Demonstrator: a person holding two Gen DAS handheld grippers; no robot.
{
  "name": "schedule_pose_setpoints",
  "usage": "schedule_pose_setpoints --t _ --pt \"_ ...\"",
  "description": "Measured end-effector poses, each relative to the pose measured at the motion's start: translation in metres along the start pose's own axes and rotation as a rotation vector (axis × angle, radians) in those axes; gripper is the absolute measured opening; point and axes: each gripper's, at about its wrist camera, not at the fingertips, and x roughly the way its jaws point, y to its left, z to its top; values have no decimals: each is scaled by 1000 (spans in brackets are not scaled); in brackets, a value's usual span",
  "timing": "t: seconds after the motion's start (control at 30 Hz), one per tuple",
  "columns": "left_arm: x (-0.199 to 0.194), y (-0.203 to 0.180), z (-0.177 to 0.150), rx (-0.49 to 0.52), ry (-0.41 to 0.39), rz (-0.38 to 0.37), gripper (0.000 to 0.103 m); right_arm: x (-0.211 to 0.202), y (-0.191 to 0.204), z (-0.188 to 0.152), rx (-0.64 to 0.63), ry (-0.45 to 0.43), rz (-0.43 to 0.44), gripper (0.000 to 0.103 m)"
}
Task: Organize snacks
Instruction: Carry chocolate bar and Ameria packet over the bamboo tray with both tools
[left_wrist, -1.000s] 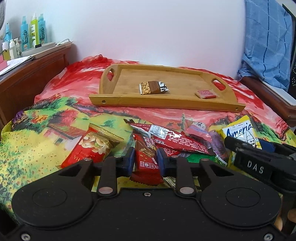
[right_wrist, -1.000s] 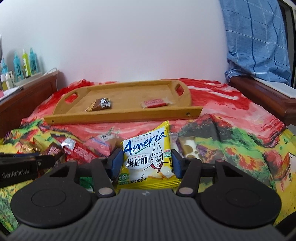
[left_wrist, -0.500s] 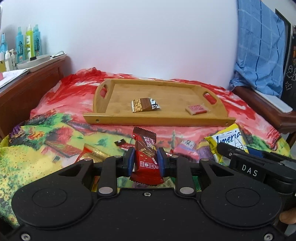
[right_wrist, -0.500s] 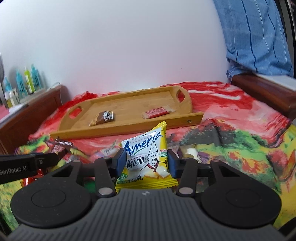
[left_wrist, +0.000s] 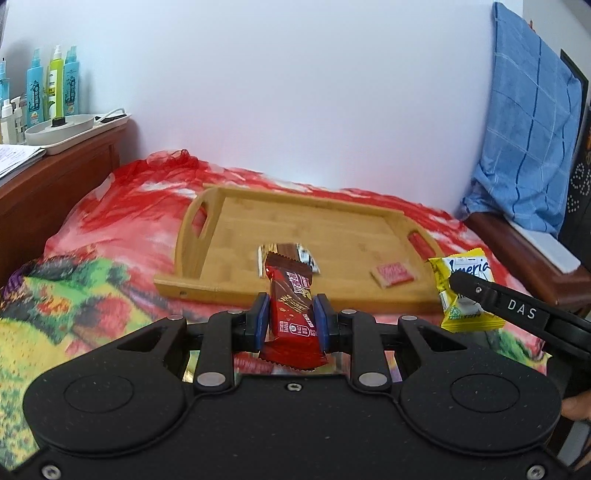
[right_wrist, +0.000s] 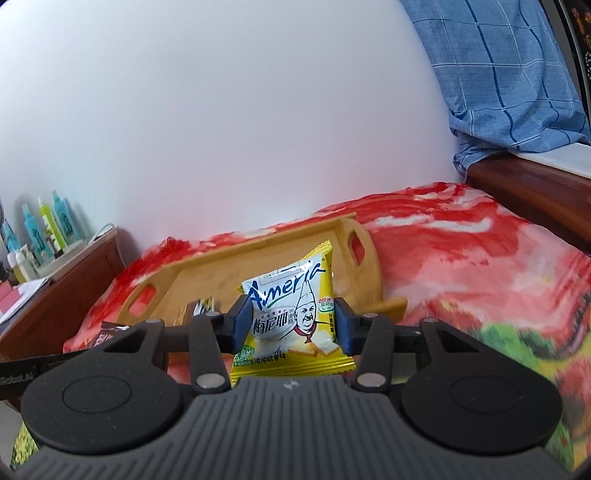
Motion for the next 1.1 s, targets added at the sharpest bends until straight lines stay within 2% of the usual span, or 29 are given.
schedule_pose_setpoints --t 0.2,0.57,0.8,1.1 --pt "24 5 25 -9 -12 -3 24 33 -11 23 34 13 38 50" --pt "88 37 62 -92 20 46 24 97 -40 51 116 32 76 50" --pt "125 48 58 -111 64 89 24 132 -42 47 157 85 95 51" --pt "153 36 51 -78 55 104 24 156 -26 46 66 132 98 51"
